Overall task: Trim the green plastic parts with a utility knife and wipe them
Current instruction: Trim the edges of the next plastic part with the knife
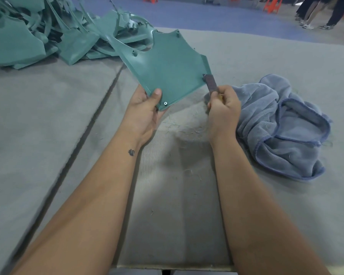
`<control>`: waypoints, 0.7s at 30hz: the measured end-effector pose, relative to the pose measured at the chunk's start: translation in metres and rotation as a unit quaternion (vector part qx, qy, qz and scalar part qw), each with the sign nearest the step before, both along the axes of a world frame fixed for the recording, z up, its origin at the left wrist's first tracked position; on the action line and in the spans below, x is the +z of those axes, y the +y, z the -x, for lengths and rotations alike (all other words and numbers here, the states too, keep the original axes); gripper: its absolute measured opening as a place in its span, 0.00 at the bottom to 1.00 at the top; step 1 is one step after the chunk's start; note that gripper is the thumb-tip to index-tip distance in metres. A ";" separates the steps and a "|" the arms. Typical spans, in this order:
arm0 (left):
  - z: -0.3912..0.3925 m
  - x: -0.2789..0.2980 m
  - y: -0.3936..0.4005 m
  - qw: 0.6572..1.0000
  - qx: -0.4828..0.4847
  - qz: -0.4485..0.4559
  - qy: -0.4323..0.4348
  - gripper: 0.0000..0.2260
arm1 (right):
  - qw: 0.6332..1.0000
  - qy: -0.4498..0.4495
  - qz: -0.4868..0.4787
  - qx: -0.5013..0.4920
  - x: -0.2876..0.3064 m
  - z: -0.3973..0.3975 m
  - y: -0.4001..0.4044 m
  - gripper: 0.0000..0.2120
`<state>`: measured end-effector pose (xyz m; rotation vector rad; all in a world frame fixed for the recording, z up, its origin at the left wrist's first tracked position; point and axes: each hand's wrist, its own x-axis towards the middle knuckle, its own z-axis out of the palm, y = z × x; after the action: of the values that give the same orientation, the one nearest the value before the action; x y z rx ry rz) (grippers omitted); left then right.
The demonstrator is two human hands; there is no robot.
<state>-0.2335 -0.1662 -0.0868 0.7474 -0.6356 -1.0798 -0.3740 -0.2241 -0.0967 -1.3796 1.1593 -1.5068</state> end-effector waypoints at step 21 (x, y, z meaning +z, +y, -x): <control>-0.008 -0.004 -0.002 0.997 0.060 -0.041 -0.002 0.14 | 0.976 0.186 -0.002 0.116 -0.012 -0.007 -0.004 0.11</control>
<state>-0.2254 -0.1678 -0.0908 0.8481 -0.5454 -0.9984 -0.3672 -0.2284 -0.1084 -1.7784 1.1701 -1.1107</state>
